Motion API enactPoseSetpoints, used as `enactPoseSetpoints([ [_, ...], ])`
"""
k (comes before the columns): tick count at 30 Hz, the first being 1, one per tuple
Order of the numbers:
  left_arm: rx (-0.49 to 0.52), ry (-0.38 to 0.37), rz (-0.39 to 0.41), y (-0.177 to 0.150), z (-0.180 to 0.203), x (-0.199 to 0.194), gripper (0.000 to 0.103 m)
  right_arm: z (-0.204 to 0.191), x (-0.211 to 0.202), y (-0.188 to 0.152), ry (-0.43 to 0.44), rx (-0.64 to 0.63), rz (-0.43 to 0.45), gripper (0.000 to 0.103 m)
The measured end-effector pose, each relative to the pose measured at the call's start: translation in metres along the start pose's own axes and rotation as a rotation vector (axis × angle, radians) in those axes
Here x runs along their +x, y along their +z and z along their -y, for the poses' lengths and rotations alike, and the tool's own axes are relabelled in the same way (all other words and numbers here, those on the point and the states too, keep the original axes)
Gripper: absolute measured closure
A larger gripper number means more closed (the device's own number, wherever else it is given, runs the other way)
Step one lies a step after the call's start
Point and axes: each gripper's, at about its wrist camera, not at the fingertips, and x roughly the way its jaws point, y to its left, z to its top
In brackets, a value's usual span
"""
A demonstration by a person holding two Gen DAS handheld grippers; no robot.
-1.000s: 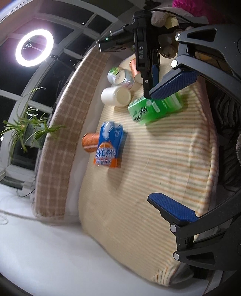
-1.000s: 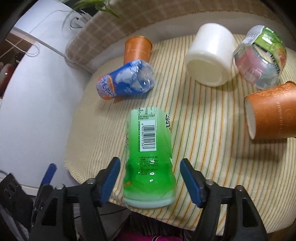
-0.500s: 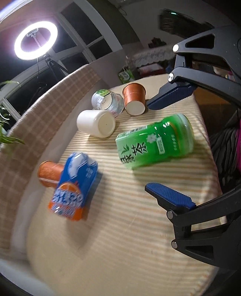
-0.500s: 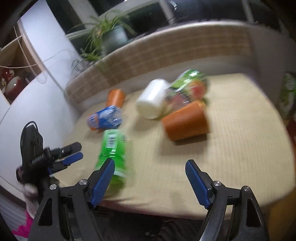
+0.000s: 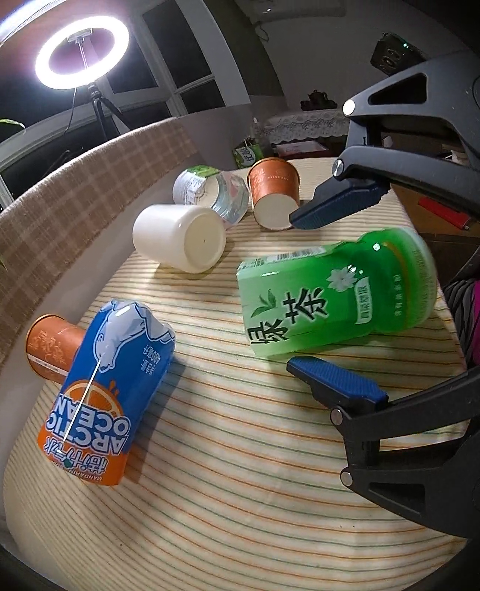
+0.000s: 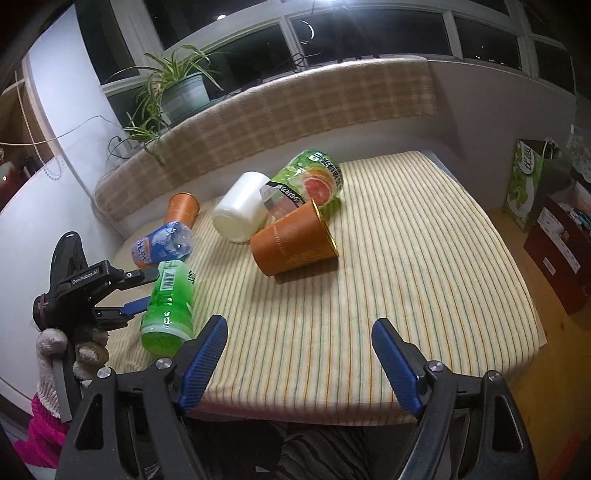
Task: Flip cup upright
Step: 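Rotate the held green tea bottle upright with the left tool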
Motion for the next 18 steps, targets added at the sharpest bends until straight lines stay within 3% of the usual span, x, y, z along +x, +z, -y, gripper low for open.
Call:
enactPoseSetpoints([
  [10,0.002,0.003,-0.029,0.0,-0.003,0.014,0.039,0.014,-0.001,-0.002,-0.032,0.05,0.011,0.02],
  [18,0.114,0.05,0.038,-0.006,0.018,0.004,0.04,0.018,-0.001,-0.001,-0.04,0.072,0.013,0.02],
])
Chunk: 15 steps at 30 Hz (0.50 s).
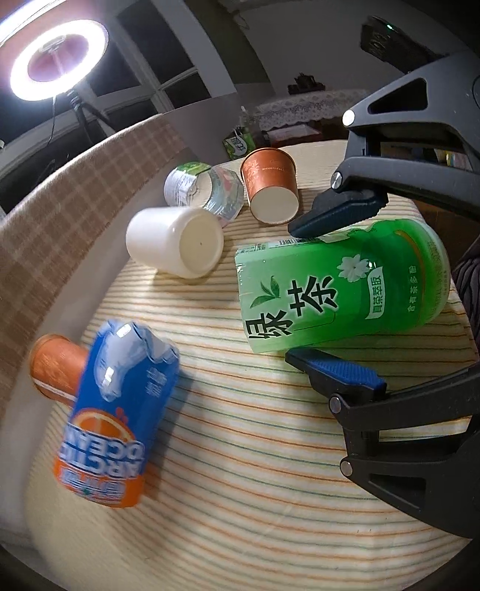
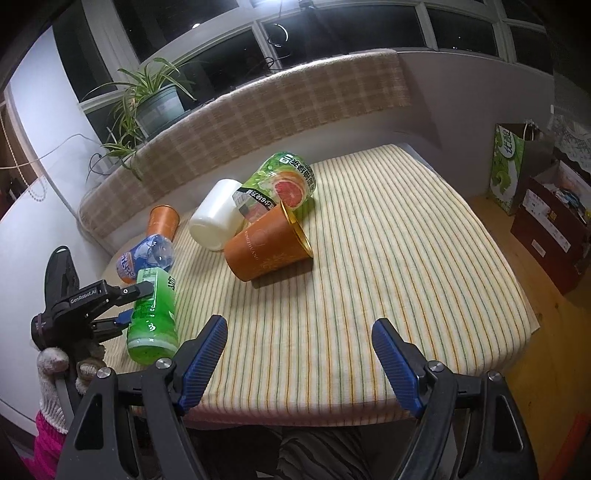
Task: Flip cup upright
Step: 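Rotate the held green tea bottle upright with the left tool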
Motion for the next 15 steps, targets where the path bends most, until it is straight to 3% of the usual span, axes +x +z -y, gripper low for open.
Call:
enactPoseSetpoints([
  [15,0.339,0.191,0.227,-0.01,0.058,-0.019,0.041,0.005,0.004,-0.001,-0.005,0.017,-0.007,0.02],
])
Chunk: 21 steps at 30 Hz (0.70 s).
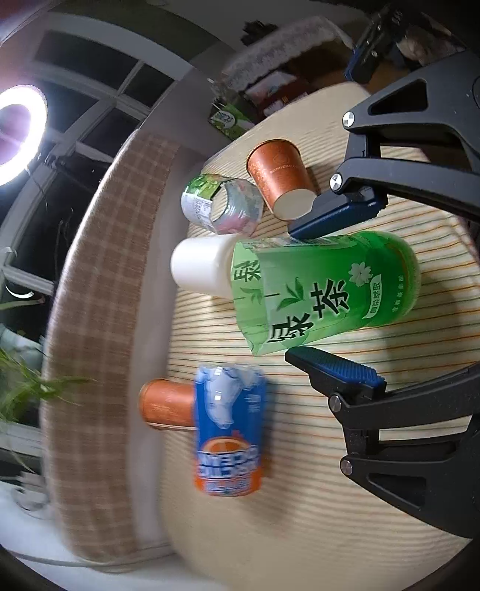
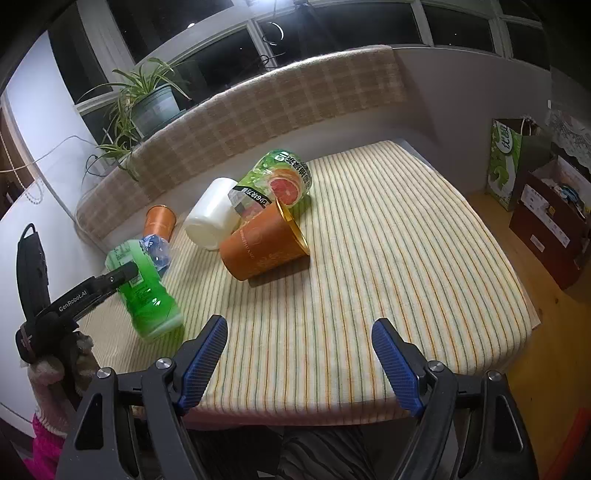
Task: Flip cup upright
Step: 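Rotate the held green tea bottle upright with the left tool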
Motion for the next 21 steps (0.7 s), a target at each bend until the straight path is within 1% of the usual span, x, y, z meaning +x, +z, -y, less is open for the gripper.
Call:
enactPoseSetpoints([
  [2,0.041,0.022,0.027,0.001,0.007,0.0,0.042,0.001,0.0,0.0,0.0,0.003,0.0,0.02],
  [7,0.123,0.068,0.062,-0.001,0.021,0.003,0.045,0.002,0.001,0.0,0.004,0.008,-0.002,0.02],
  [21,0.229,0.092,0.074,-0.015,0.04,0.001,0.045,0.008,0.004,0.002,0.003,0.031,-0.002,0.02],
])
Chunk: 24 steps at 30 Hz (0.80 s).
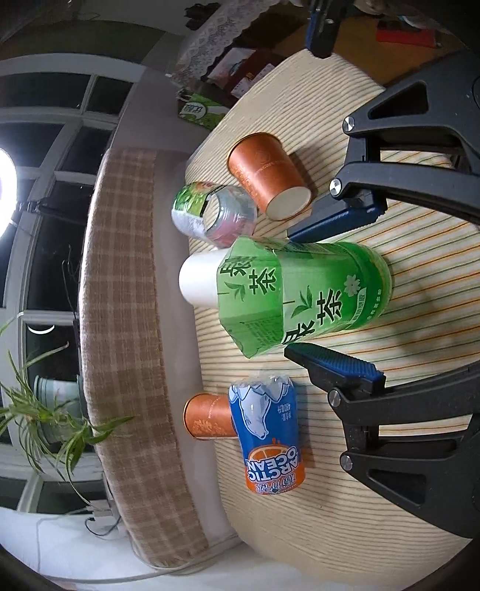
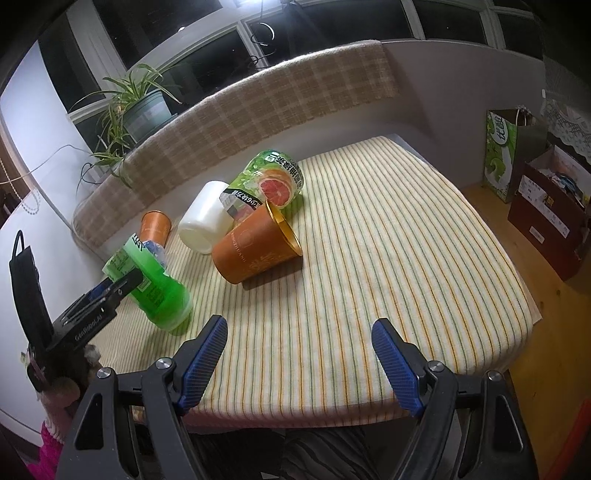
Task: Flip cup upright
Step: 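Rotate the held green tea bottle upright with the left tool, then lower the bottle upright onto the table and open the left tool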
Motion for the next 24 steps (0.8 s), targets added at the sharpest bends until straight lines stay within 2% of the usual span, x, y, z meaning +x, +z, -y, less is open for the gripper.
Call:
enactPoseSetpoints([
  [10,0.004,-0.048,-0.03,-0.011,0.007,-0.003,0.044,-0.003,-0.001,0.0,0.007,-0.01,0.005,0.02],
  [12,-0.014,-0.073,-0.052,-0.013,0.005,-0.001,0.035,-0.006,-0.001,0.0,0.01,-0.02,0.009,0.02],
  [17,-0.064,-0.102,-0.094,-0.02,-0.002,0.0,0.03,-0.016,-0.003,0.002,0.016,-0.055,0.033,0.02],
  [21,-0.085,-0.085,-0.084,-0.027,-0.009,-0.013,0.03,-0.025,-0.006,0.004,0.015,-0.096,0.08,0.02],
  [24,-0.105,-0.04,-0.033,-0.027,-0.017,-0.031,0.03,-0.036,-0.01,0.007,0.018,-0.128,0.13,0.02],
])
